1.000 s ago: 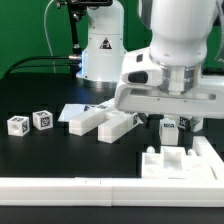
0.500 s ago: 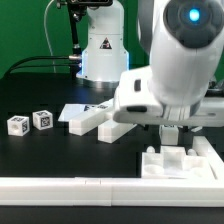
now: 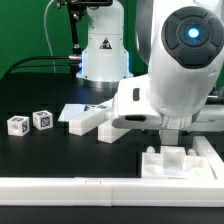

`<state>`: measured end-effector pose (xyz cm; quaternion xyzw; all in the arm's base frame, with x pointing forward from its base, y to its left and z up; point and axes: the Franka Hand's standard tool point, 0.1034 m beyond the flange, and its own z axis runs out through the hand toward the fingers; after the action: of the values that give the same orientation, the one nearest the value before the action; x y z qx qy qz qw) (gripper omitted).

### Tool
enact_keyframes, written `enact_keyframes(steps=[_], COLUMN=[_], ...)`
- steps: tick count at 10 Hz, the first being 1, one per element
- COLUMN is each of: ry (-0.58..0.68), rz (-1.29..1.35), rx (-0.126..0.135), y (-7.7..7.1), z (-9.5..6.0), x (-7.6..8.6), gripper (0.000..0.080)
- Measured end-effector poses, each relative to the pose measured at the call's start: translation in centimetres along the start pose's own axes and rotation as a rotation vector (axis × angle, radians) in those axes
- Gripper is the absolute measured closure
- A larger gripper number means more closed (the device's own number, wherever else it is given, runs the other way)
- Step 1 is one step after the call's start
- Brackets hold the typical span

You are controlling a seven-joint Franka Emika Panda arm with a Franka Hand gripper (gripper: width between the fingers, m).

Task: Assemble chair

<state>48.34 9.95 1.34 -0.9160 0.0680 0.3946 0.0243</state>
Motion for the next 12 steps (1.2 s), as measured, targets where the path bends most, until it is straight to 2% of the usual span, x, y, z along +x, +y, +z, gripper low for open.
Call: enact_keyframes(steps=[1,3,6,8,9,10,12], ry=[-0.022,-0.017,-0.017,-0.005,-0.019,0.019,0.180], rz=[0.003,0.006,0.007,0.005,0.001,-0.004,-0.033], rx=[-0.003,0.000,0.002,0.004,0.006,0.017,0.049], y=[-0.1,0.0,0.1,0.1,0.5,0.8,0.4], z=[0.4,0.2,0.2,-0.1,-1.5,-3.6,-8.8], x=[0.1,0.4,0.4,0.5,-0.3,-0.4,-1.8], gripper=[0.0150,0.0150,0.0520,0.0516,0.0516,0.0516,0.0516])
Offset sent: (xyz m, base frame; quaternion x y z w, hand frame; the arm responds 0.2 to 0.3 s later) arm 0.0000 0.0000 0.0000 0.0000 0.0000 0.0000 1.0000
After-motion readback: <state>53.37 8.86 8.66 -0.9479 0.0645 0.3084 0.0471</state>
